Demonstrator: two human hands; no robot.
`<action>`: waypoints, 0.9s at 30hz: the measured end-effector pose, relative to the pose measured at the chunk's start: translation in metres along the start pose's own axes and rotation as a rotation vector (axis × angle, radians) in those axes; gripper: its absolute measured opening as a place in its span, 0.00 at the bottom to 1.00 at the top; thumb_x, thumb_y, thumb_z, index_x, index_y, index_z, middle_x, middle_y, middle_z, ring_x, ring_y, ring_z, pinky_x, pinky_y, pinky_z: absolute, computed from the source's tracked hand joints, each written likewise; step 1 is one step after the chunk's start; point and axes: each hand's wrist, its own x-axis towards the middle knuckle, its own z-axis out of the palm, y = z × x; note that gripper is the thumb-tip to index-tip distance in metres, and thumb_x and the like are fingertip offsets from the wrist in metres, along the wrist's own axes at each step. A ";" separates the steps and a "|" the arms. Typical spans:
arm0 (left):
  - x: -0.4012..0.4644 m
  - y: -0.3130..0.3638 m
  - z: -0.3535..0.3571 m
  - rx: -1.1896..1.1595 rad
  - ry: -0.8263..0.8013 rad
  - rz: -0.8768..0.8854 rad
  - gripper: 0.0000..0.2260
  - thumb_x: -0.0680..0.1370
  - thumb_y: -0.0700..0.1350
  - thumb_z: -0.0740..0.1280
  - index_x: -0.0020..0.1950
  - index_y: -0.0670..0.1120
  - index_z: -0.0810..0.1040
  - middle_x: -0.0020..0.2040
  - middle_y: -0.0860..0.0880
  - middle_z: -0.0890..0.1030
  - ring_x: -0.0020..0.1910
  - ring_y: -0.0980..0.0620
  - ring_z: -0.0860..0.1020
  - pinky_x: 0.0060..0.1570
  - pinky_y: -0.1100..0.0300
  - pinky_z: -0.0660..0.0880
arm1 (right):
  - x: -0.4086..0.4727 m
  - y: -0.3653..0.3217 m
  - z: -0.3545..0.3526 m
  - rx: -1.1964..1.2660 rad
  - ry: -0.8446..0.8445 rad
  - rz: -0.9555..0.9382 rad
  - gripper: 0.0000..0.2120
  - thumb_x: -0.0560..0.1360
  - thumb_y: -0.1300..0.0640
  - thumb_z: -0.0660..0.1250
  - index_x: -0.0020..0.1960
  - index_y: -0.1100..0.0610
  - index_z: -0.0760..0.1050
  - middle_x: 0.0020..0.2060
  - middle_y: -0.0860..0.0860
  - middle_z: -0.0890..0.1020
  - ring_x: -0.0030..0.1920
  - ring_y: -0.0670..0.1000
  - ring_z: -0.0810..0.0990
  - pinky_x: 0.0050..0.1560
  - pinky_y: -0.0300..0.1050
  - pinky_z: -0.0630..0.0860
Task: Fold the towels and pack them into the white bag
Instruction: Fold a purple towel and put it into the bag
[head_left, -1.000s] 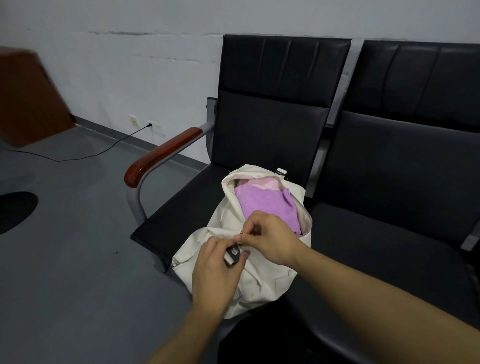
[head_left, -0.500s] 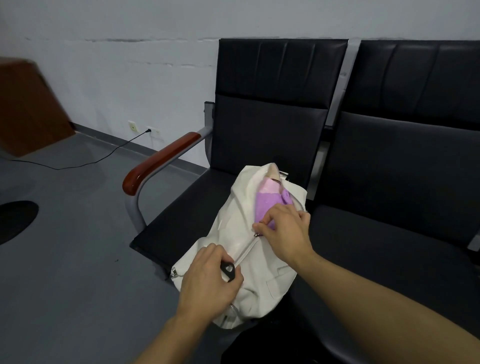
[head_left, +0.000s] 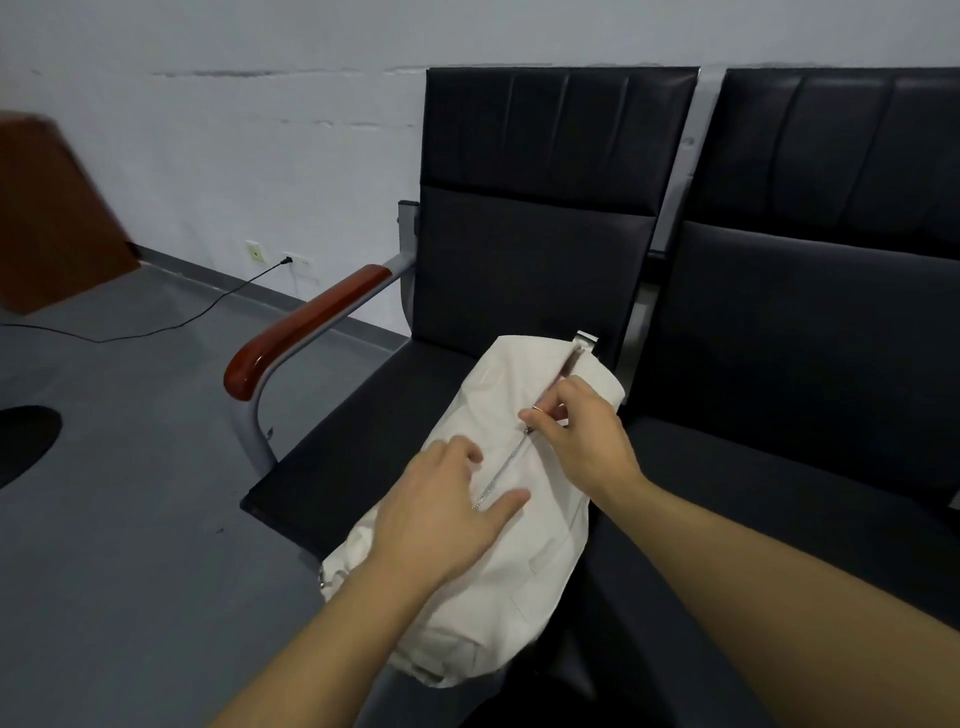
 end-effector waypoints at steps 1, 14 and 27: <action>0.017 0.010 0.006 0.044 -0.010 -0.010 0.29 0.72 0.75 0.62 0.63 0.55 0.70 0.57 0.58 0.73 0.55 0.56 0.75 0.50 0.56 0.77 | 0.002 0.001 0.001 0.004 -0.005 -0.003 0.11 0.77 0.46 0.70 0.42 0.51 0.75 0.46 0.42 0.78 0.47 0.42 0.80 0.51 0.47 0.79; 0.091 0.010 0.039 0.144 -0.164 0.153 0.24 0.83 0.64 0.55 0.36 0.48 0.67 0.33 0.52 0.75 0.37 0.48 0.76 0.36 0.54 0.69 | 0.048 0.040 -0.003 0.039 0.084 0.081 0.10 0.78 0.47 0.70 0.42 0.50 0.75 0.42 0.44 0.79 0.44 0.45 0.80 0.50 0.53 0.80; 0.200 0.049 0.075 0.338 -0.054 0.155 0.28 0.77 0.72 0.55 0.53 0.49 0.75 0.46 0.52 0.76 0.52 0.49 0.76 0.43 0.54 0.67 | 0.137 0.087 -0.018 -0.120 0.070 0.010 0.10 0.78 0.47 0.70 0.43 0.51 0.76 0.47 0.42 0.76 0.49 0.44 0.78 0.53 0.49 0.78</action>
